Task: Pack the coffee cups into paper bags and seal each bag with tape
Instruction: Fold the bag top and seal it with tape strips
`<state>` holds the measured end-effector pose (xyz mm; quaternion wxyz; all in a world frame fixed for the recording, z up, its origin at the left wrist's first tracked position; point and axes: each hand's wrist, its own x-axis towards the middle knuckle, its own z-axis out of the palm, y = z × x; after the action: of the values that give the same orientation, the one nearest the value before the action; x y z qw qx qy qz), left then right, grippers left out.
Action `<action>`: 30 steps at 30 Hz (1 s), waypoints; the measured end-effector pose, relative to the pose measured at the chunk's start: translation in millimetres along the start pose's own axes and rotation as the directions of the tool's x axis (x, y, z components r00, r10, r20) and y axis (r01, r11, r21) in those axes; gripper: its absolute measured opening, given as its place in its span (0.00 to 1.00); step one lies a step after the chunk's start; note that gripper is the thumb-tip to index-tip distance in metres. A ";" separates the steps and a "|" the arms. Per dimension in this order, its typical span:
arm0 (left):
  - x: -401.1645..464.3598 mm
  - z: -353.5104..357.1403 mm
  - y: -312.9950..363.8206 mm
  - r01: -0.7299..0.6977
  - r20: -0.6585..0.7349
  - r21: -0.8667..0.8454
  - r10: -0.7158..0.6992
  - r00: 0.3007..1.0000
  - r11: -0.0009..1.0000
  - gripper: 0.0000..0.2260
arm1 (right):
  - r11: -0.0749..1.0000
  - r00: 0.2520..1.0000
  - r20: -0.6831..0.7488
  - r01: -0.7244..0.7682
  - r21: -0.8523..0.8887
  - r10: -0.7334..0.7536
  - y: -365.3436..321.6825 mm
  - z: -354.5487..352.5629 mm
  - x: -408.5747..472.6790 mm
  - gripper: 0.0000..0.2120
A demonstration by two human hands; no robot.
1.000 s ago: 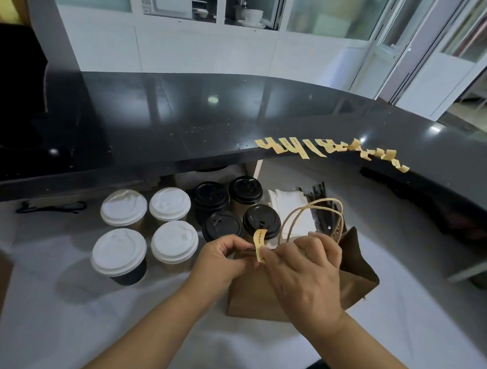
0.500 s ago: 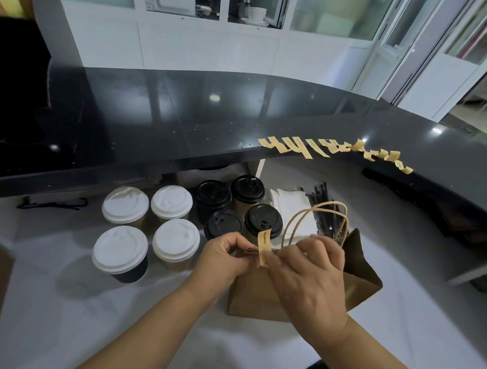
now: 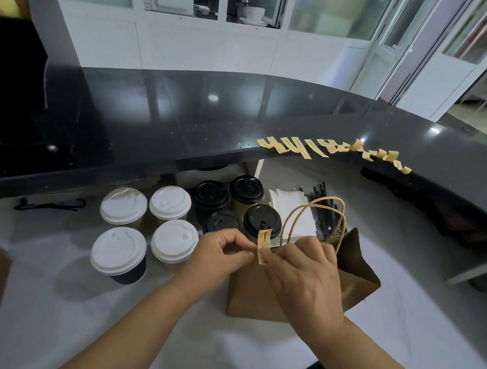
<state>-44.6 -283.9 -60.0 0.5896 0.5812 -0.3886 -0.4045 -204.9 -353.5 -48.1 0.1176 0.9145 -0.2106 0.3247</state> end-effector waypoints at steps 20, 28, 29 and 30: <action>1.9 -0.9 -0.4 -0.252 0.049 0.258 0.248 0.967 0.933 0.15 | 0.999 1.000 0.011 0.018 0.040 -0.018 3.6 3.1 -3.3 0.07; 5.6 -2.2 -1.5 -0.244 0.084 0.282 0.230 0.970 0.928 0.15 | 0.997 0.999 0.015 0.049 0.052 -0.049 6.0 7.1 -5.8 0.06; 6.8 -2.7 -0.4 -0.247 0.098 0.288 0.229 0.969 0.925 0.15 | 0.997 0.998 0.014 0.059 0.042 -0.059 6.7 7.5 -6.2 0.07; 8.3 -3.2 0.6 -0.247 0.111 0.295 0.224 0.968 0.923 0.14 | 0.997 0.997 0.013 0.071 0.030 -0.072 7.7 7.4 -6.7 0.07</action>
<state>-38.5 -290.4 -59.5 0.5214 0.5990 -0.5357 -0.2871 -209.1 -360.8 -57.5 0.1141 0.9254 -0.1739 0.3168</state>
